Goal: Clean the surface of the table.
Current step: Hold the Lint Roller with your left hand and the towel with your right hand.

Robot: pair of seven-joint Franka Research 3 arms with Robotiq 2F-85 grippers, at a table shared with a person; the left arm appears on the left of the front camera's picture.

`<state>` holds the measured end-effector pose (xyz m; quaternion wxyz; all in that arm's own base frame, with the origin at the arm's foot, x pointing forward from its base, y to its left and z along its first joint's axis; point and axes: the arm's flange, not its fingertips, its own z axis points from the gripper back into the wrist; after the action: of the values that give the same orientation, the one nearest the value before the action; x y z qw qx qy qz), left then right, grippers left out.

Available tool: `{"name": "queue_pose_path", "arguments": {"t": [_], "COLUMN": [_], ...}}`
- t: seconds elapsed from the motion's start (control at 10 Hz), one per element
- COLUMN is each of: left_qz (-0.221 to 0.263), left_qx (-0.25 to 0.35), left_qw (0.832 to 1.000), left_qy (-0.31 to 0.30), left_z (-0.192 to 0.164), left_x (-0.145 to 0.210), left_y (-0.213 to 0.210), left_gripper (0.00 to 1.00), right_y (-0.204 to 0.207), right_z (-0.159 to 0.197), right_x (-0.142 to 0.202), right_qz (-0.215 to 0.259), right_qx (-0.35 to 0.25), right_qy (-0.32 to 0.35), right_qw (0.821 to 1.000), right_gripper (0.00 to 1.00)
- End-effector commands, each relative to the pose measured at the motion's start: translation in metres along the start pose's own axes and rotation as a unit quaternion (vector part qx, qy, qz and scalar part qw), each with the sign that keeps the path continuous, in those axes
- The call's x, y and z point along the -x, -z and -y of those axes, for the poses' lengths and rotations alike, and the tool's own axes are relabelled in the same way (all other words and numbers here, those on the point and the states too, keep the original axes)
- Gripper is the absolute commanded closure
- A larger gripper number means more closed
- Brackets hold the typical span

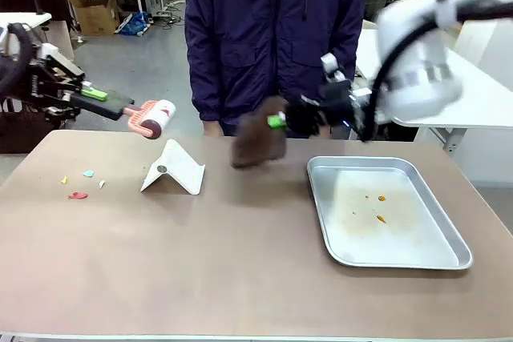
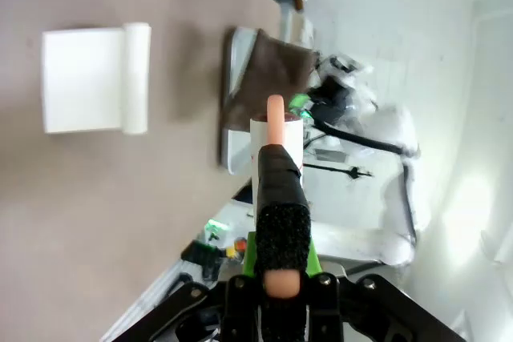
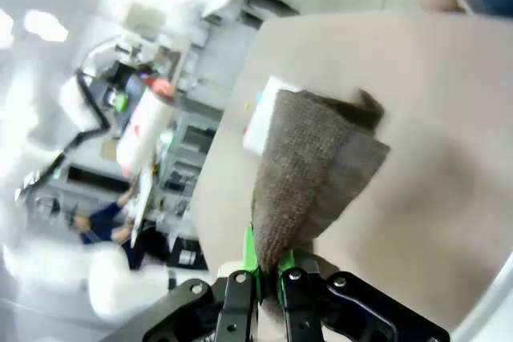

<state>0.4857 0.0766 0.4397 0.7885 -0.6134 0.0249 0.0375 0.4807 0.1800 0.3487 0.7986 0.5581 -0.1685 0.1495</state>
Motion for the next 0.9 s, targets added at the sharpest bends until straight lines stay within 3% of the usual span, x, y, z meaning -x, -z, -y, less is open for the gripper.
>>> {"name": "queue_pose_path", "arguments": {"t": [0.0,0.1,0.2,0.4,0.8], "left_qz": [-0.004,-0.005,0.000,-0.004,-0.071], "left_qx": [0.056,0.063,0.063,0.064,0.076], "left_qw": [0.998,0.998,0.998,0.997,0.995], "left_qy": [-0.004,-0.010,-0.021,-0.038,-0.005], "left_z": [-0.015,-0.027,-0.038,-0.051,-0.055], "left_x": [-0.009,-0.009,-0.007,-0.009,-0.018], "left_y": [-0.037,-0.053,-0.064,-0.064,-0.060], "left_gripper": [1.00,1.00,1.00,1.00,1.00], "right_y": [-0.052,-0.068,-0.081,-0.103,-0.164], "right_z": [0.034,0.039,0.038,0.023,0.004], "right_x": [0.083,0.101,0.123,0.155,0.204], "right_qz": [-0.074,-0.077,-0.047,-0.032,0.001], "right_qx": [-0.109,-0.147,-0.154,-0.176,-0.170], "right_qy": [-0.023,-0.018,-0.008,-0.007,0.032], "right_qw": [0.991,0.986,0.987,0.984,0.985], "right_gripper": [1.00,1.00,1.00,1.00,1.00]}}
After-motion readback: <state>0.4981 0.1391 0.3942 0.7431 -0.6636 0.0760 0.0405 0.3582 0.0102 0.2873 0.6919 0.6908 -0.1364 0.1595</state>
